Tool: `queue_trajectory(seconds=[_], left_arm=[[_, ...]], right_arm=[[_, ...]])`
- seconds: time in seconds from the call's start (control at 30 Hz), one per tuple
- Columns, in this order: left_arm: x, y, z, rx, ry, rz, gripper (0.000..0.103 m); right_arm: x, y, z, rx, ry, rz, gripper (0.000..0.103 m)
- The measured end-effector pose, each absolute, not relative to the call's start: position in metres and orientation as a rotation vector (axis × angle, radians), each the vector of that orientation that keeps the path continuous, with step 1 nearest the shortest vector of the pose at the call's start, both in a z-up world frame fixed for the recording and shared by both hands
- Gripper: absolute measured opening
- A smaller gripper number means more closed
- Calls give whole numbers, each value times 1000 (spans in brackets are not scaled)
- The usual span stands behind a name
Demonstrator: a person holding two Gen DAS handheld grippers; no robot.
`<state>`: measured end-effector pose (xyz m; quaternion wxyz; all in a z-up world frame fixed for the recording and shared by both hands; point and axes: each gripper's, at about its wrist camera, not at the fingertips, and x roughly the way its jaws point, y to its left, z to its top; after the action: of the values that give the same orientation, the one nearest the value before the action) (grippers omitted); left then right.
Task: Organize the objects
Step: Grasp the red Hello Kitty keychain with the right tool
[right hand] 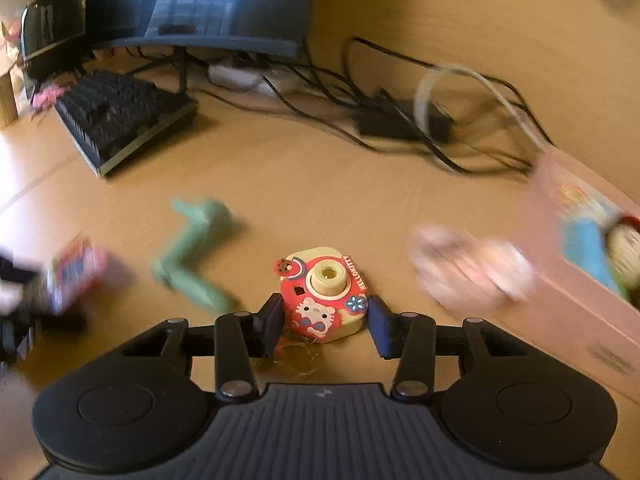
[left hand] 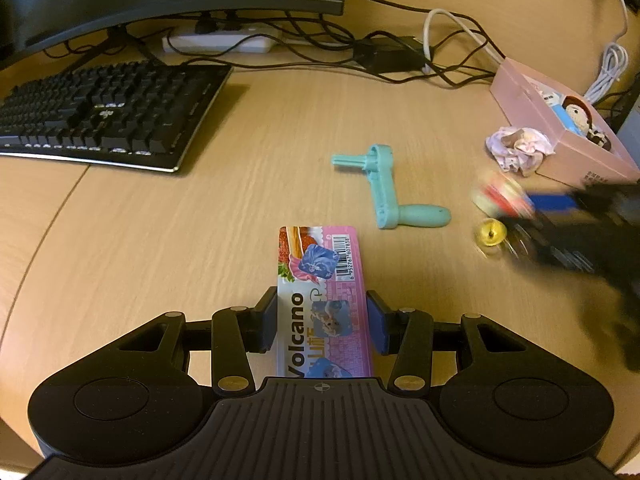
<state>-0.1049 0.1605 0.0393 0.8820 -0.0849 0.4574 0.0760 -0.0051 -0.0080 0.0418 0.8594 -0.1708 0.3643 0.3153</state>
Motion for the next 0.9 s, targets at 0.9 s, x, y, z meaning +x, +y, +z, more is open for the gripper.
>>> queue_trajectory(seconds=[0.9], left_arm=[[-95, 97, 37, -53, 992, 58, 49]], right_arm=[[-9, -105, 33, -76, 744, 330, 57]])
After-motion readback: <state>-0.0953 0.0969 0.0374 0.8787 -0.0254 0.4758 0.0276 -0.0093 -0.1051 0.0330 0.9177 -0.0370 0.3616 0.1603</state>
